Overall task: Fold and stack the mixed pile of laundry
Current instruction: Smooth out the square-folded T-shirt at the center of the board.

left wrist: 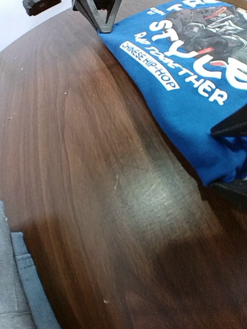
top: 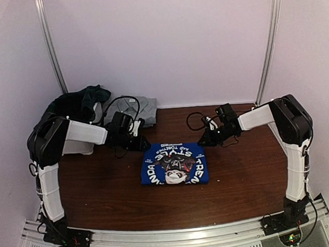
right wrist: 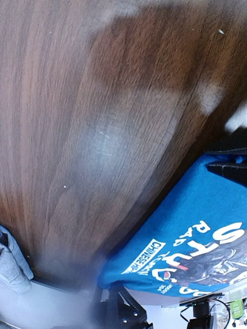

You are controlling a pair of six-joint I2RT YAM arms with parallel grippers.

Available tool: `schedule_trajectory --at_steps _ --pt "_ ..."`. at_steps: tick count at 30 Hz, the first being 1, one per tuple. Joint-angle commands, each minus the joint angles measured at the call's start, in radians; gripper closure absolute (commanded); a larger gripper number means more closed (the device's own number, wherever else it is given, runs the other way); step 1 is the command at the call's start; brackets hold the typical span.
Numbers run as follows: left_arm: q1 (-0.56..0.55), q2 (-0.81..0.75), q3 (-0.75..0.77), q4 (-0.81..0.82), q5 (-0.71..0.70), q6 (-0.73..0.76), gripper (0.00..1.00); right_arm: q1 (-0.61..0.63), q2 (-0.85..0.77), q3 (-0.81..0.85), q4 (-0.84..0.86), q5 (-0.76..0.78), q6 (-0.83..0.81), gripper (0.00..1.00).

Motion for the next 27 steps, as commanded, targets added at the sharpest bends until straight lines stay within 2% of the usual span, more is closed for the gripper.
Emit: schedule_trajectory --at_steps 1,4,6,11,16,27 --pt "0.007 -0.014 0.021 0.061 0.030 0.003 0.79 -0.004 -0.043 0.015 0.000 -0.005 -0.006 1.00" --pt "0.006 -0.043 0.003 0.075 0.037 0.002 0.95 -0.004 -0.098 -0.008 -0.003 0.000 -0.001 1.00" --pt "0.006 -0.063 -0.007 0.082 0.040 0.002 1.00 -0.004 -0.138 -0.031 -0.004 0.005 0.001 1.00" --pt "0.006 -0.093 -0.022 0.099 0.052 0.001 1.00 -0.007 -0.201 -0.071 -0.025 0.026 -0.007 1.00" --pt "0.006 -0.077 -0.011 0.100 0.051 0.007 1.00 -0.035 -0.195 -0.106 -0.017 0.037 -0.011 1.00" --pt "0.009 0.064 0.072 0.090 -0.006 -0.004 1.00 -0.064 -0.021 0.002 0.034 0.061 -0.015 1.00"
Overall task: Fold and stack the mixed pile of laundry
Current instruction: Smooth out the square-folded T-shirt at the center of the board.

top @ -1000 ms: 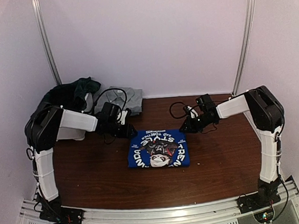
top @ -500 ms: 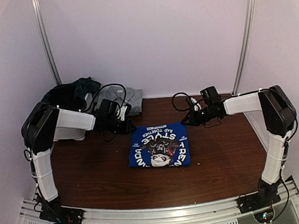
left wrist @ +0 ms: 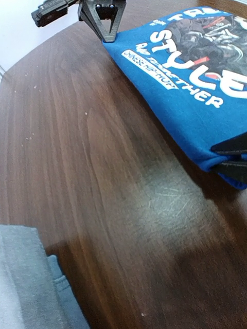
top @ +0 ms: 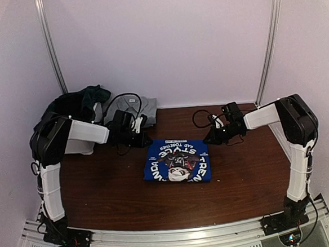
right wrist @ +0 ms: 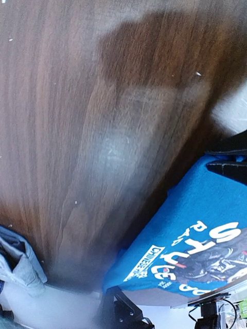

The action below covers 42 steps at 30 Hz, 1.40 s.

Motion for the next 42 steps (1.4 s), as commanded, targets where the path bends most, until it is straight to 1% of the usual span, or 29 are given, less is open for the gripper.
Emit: schedule_trajectory --at_steps 1,2,4,5,6,7,8,9,10,11,12,15,18,22,25,27,30,33,36,38,42 --pt "0.013 0.054 0.044 0.008 -0.059 -0.001 1.00 -0.019 0.062 0.077 0.017 0.040 -0.013 0.98" --pt "0.018 0.057 0.050 -0.002 -0.063 0.001 0.94 -0.020 0.067 0.090 0.010 0.038 -0.016 0.93" --pt "0.028 0.041 0.055 -0.016 -0.071 0.005 0.77 -0.020 0.054 0.114 -0.019 0.041 -0.026 0.77" --pt "0.030 0.021 0.052 -0.023 -0.071 0.017 0.66 -0.022 0.035 0.120 -0.035 0.046 -0.033 0.66" --pt "0.030 -0.012 0.045 -0.032 -0.081 0.036 0.57 -0.024 0.006 0.121 -0.047 0.052 -0.036 0.60" --pt "0.029 -0.051 0.034 -0.035 -0.083 0.051 0.48 -0.026 -0.030 0.117 -0.058 0.054 -0.040 0.49" --pt "0.029 -0.094 0.017 -0.038 -0.082 0.066 0.34 -0.027 -0.067 0.112 -0.069 0.052 -0.045 0.44" --pt "0.028 -0.143 -0.002 -0.043 -0.082 0.080 0.22 -0.027 -0.109 0.100 -0.075 0.041 -0.047 0.34" --pt "0.026 -0.188 -0.021 -0.049 -0.078 0.088 0.15 -0.025 -0.150 0.083 -0.074 0.014 -0.043 0.30" --pt "0.022 -0.234 -0.042 -0.050 -0.072 0.093 0.10 -0.023 -0.188 0.063 -0.071 -0.022 -0.032 0.26" --pt "0.013 -0.273 -0.062 -0.065 -0.060 0.092 0.08 -0.019 -0.223 0.039 -0.058 -0.062 -0.012 0.22" --pt "-0.047 -0.364 -0.140 -0.079 0.003 0.072 0.05 0.026 -0.313 -0.060 0.021 -0.165 0.083 0.17" --pt "-0.128 -0.412 -0.229 -0.013 0.101 0.032 0.02 0.121 -0.376 -0.154 0.083 -0.188 0.168 0.15" --pt "-0.250 -0.428 -0.280 0.031 0.191 -0.020 0.02 0.233 -0.421 -0.292 0.289 -0.223 0.350 0.15" --pt "-0.305 -0.416 -0.304 0.090 0.246 -0.080 0.02 0.291 -0.430 -0.366 0.400 -0.224 0.439 0.14" --pt "-0.311 -0.395 -0.335 0.175 0.294 -0.154 0.02 0.307 -0.416 -0.433 0.539 -0.235 0.518 0.14" --pt "-0.311 -0.349 -0.360 0.255 0.316 -0.199 0.02 0.320 -0.370 -0.508 0.738 -0.262 0.641 0.14" --pt "-0.311 -0.288 -0.356 0.292 0.320 -0.218 0.02 0.324 -0.299 -0.542 0.855 -0.267 0.696 0.14" --pt "-0.301 -0.226 -0.349 0.307 0.299 -0.219 0.02 0.321 -0.225 -0.548 0.919 -0.274 0.713 0.15" --pt "-0.283 -0.190 -0.352 0.320 0.298 -0.220 0.02 0.312 -0.183 -0.552 0.925 -0.269 0.702 0.15" --pt "-0.237 -0.138 -0.395 0.360 0.316 -0.234 0.02 0.266 -0.114 -0.598 0.977 -0.281 0.714 0.16"
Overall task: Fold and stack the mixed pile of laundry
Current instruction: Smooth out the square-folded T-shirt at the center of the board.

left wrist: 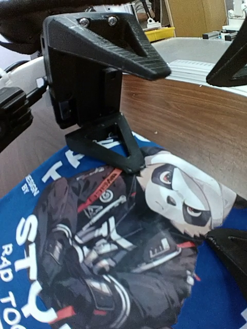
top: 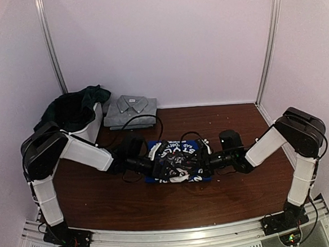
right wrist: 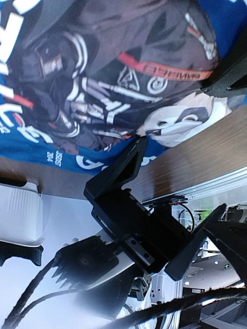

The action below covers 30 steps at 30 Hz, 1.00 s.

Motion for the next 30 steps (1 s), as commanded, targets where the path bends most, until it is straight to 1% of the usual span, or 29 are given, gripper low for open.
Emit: schedule_trajectory --at_steps 1,6,8,10,12,14,17,20,25,30 --pt "0.063 0.049 -0.055 0.109 0.027 -0.035 0.02 -0.050 0.058 -0.062 0.135 -0.023 0.035 0.16" --pt "0.122 0.077 -0.166 0.249 0.071 -0.115 0.02 -0.104 0.089 -0.139 0.155 -0.029 0.020 0.18" --pt "0.136 0.042 -0.195 0.239 0.068 -0.100 0.02 -0.118 0.069 -0.164 0.159 -0.035 0.018 0.18" --pt "0.137 -0.018 -0.185 0.150 0.044 -0.044 0.02 -0.126 0.023 -0.164 0.112 -0.039 -0.007 0.18" --pt "0.138 -0.088 -0.153 0.054 0.016 0.008 0.02 -0.129 -0.056 -0.134 0.016 -0.042 -0.052 0.18" --pt "0.140 -0.149 -0.099 -0.049 -0.027 0.061 0.02 -0.132 -0.129 -0.074 -0.101 -0.040 -0.109 0.18" --pt "0.152 -0.178 -0.004 -0.117 -0.048 0.092 0.02 -0.149 -0.183 0.046 -0.282 -0.023 -0.201 0.17" --pt "0.168 -0.120 0.117 -0.130 -0.063 0.105 0.02 -0.176 -0.140 0.163 -0.342 -0.026 -0.242 0.17" --pt "0.186 0.029 0.287 -0.116 -0.056 0.101 0.02 -0.217 0.010 0.337 -0.324 -0.053 -0.245 0.18" --pt "0.216 0.167 0.403 -0.102 -0.048 0.084 0.02 -0.242 0.170 0.460 -0.270 -0.069 -0.217 0.19"
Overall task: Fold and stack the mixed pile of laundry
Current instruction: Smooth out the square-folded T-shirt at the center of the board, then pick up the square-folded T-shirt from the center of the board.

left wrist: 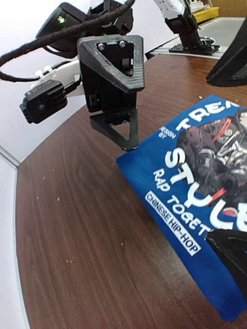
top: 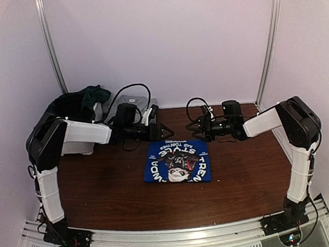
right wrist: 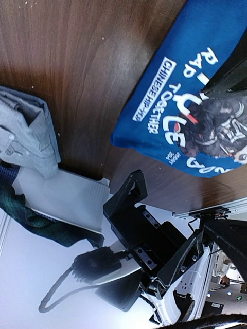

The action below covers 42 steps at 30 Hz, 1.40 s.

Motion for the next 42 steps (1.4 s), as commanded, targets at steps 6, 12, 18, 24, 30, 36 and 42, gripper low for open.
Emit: schedule_trajectory --at_steps 6,12,18,24,30,36,42 --pt "0.059 0.228 0.127 0.002 -0.020 -0.001 0.02 -0.061 0.252 0.140 0.008 -0.015 -0.014 0.23" --pt "0.109 0.222 0.115 -0.064 -0.119 0.065 0.02 -0.125 0.278 0.150 -0.049 -0.002 -0.066 0.26" --pt "0.084 -0.045 0.015 -0.148 -0.372 0.263 0.02 -0.140 0.037 0.184 -0.339 0.061 -0.257 0.27" --pt "-0.133 -0.230 -0.060 -0.183 -0.708 0.593 0.02 -0.146 -0.221 0.014 -0.457 0.138 -0.289 0.29" --pt "-0.333 -0.206 -0.080 -0.162 -0.803 0.821 0.07 -0.154 -0.416 -0.217 -0.474 0.178 -0.258 0.31" --pt "-0.485 -0.081 0.011 -0.214 -0.828 0.979 0.24 -0.215 -0.507 -0.426 -0.373 0.123 -0.182 0.32" --pt "-0.576 0.097 0.153 -0.304 -0.869 1.088 0.43 -0.243 -0.488 -0.548 -0.228 0.055 -0.090 0.34"
